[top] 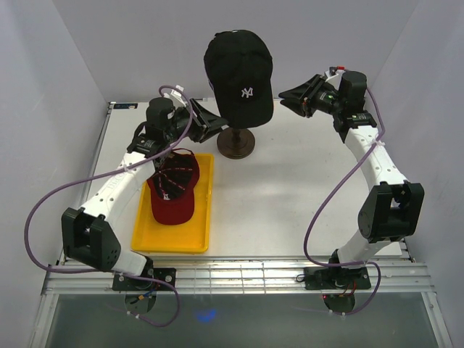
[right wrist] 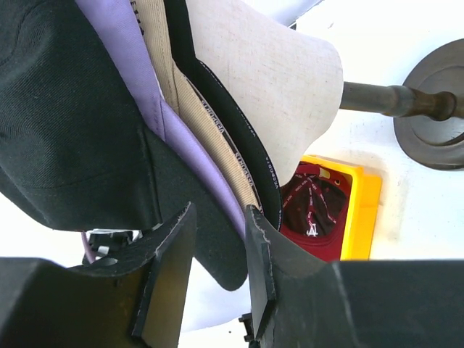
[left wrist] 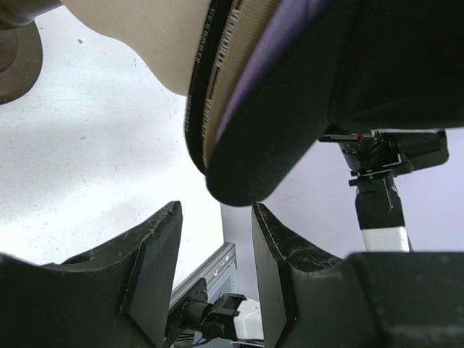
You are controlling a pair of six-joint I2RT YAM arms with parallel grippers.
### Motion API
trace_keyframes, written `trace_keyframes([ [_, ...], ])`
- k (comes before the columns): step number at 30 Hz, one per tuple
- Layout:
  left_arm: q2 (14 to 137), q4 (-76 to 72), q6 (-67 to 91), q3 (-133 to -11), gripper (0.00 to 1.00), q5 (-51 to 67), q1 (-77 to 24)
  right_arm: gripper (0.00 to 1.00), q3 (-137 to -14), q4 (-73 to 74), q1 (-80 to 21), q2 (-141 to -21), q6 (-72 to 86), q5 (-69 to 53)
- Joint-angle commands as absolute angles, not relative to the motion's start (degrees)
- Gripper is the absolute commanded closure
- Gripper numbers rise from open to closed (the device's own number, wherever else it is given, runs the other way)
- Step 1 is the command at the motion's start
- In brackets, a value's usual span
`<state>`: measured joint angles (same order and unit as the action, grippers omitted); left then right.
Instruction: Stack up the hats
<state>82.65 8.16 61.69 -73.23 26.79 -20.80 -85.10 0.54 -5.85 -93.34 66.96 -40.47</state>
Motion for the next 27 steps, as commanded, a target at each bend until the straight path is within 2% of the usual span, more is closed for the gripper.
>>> trace_keyframes([
  [1,77.17,9.58,59.51,-74.53,0.46,26.46,-20.74,0.60,-87.19,-0.09,-5.63,-91.32,65.39,-39.82],
  [5,74.54,14.22,56.27,-76.28,0.46,23.83,-20.48,0.60,-86.23,1.93,-4.31,-89.22,64.34,-39.29],
  [7,72.17,21.33,53.80,-77.69,0.46,20.41,-20.30,0.60,-85.26,1.93,-3.52,-87.99,63.55,-39.64],
  [10,68.40,32.22,47.22,-79.98,0.46,8.82,-20.30,0.60,-82.01,2.89,-2.37,-83.25,59.36,-38.85],
  [11,67.77,35.30,45.37,-81.37,0.46,1.05,-20.30,0.59,-81.65,6.12,-2.37,-80.62,57.33,-37.63],
  [14,65.67,46.12,40.53,-81.57,0.45,-11.73,-20.30,0.59,-79.11,12.28,-4.47,-73.69,49.17,-33.08],
  [16,63.99,50.44,40.34,-78.59,0.45,-16.50,-20.30,0.59,-76.47,15.28,-6.93,-69.89,45.11,-29.37],
  [19,59.51,51.68,42.35,-72.96,0.42,-21.53,-20.30,0.59,-72.80,19.86,-15.97,-63.30,39.73,-17.01],
  [21,56.97,51.77,43.33,-70.85,0.41,-22.23,-20.13,0.59,-71.37,21.17,-27.82,-62.49,38.42,-10.93],
  [22,56.61,51.77,44.03,-69.45,0.41,-22.06,-20.13,0.59,-70.67,21.53,-32.12,-62.49,38.23,-7.77],
  [23,56.43,52.03,44.21,-69.26,0.41,-21.63,-20.04,0.59,-70.58,21.79,-40.96,-63.45,38.15,-0.95],
  [27,55.82,54.05,44.30,-70.75,0.41,-19.34,-19.95,0.59,-72.24,22.85,-59.91,-69.07,38.49,15.97],
])
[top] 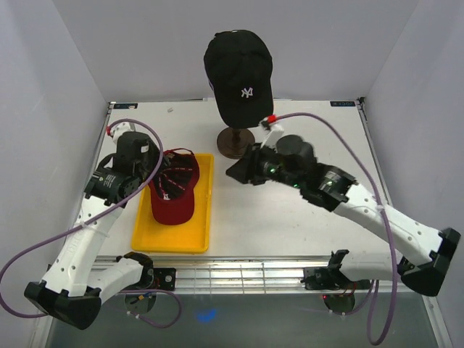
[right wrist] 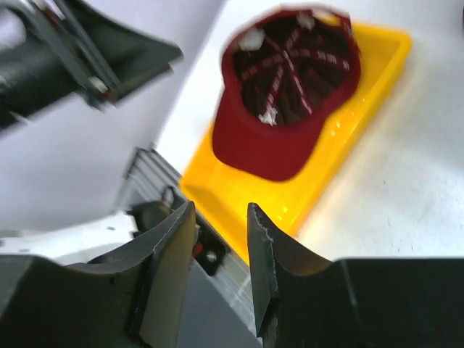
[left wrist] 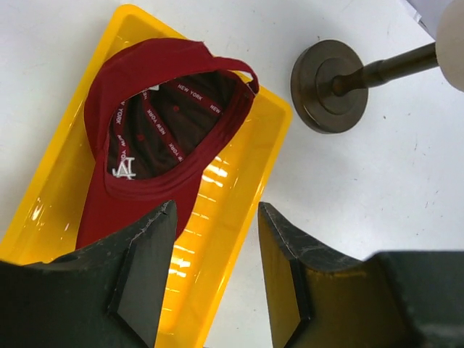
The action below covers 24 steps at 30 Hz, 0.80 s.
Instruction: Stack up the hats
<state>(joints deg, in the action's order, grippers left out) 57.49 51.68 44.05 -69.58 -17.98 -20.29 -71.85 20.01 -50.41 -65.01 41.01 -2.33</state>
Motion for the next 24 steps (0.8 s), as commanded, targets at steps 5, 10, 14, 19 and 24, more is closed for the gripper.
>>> trace_keyframes([
  [5,55.11,56.77,43.68,-82.39,0.41,-17.41,-19.95,0.56,-81.02,24.17,-75.47,-83.45,37.80,28.03],
  [10,55.81,60.82,43.24,-96.22,0.41,-15.30,-19.95,0.53,-93.59,25.40,-78.13,-97.10,37.18,28.04],
  [14,54.85,61.87,43.42,-103.26,0.40,-12.92,-19.95,0.49,-105.44,28.82,-78.13,-109.21,35.78,27.78],
  [19,52.39,62.05,44.21,-106.34,0.40,-9.14,-19.95,0.44,-122.74,33.92,-78.05,-122.22,33.40,27.86],
  [24,51.15,62.14,44.56,-108.45,0.38,-6.16,-19.95,0.43,-129.02,35.77,-76.82,-129.11,33.40,26.63],
])
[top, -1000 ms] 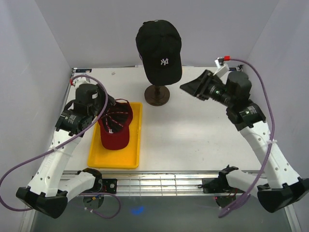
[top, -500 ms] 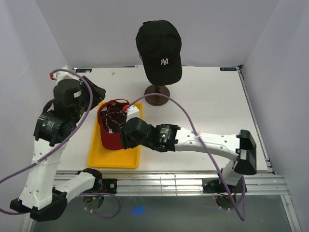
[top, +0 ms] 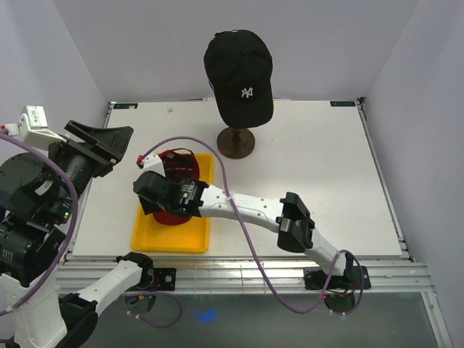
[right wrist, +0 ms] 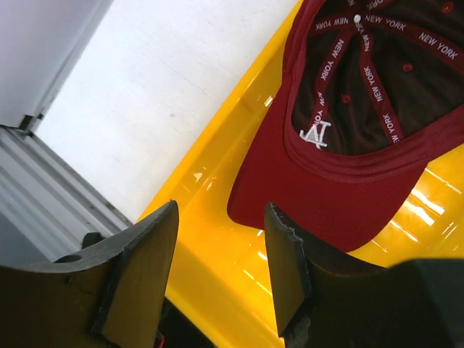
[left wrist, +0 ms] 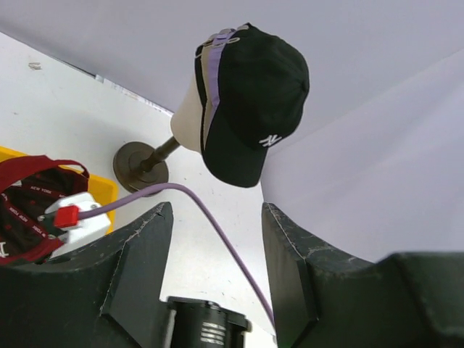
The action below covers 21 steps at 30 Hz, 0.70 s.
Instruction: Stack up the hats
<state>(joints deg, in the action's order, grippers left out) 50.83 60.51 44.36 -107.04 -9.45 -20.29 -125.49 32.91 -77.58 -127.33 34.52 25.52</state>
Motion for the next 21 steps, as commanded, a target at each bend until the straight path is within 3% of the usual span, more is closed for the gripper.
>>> trace_keyframes([
  [1,50.80,62.14,44.56,-108.89,0.37,-5.28,-19.95,0.43,-128.94,35.51,-76.29,-129.89,33.40,26.98],
  [11,49.04,61.96,44.56,-105.91,0.37,-3.87,-19.95,0.41,-128.50,31.82,-74.44,-134.56,31.29,25.23],
  [21,47.99,60.47,44.65,-101.95,0.37,-3.08,-20.04,0.41,-123.05,27.69,-74.62,-131.22,31.46,25.40],
])
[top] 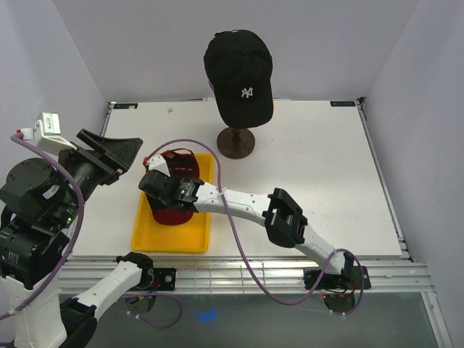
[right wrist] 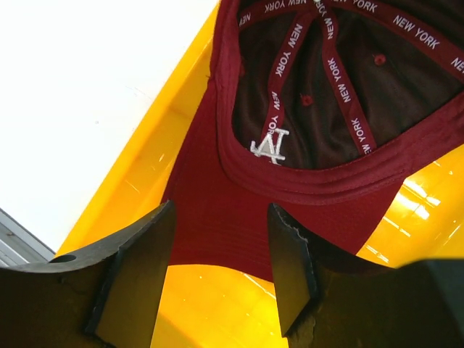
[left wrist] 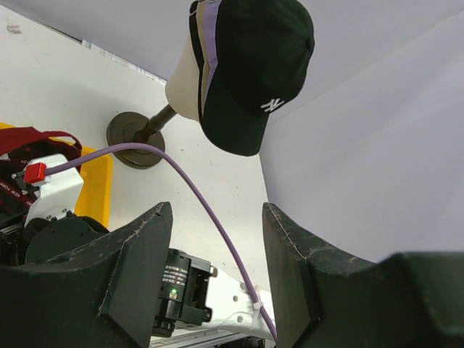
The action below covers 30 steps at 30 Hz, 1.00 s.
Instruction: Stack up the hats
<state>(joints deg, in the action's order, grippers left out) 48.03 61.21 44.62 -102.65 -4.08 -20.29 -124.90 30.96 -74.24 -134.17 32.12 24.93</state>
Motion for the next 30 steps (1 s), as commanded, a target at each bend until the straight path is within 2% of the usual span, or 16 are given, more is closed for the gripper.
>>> trace_keyframes([
  [1,47.90,60.38,44.56,-101.61,0.37,-2.90,-19.95,0.41,-122.87,27.77,-74.97,-130.96,31.55,25.92],
  [11,47.55,59.68,44.82,-100.11,0.37,-2.28,-19.95,0.40,-124.89,28.48,-76.99,-133.07,30.58,26.72],
  [20,47.55,59.59,44.65,-99.49,0.37,-1.85,-19.95,0.40,-117.60,25.58,-77.96,-127.27,31.64,31.29],
  [30,47.29,59.33,44.74,-98.79,0.37,-1.49,-19.95,0.39,-119.27,25.05,-79.28,-127.70,29.09,32.08],
])
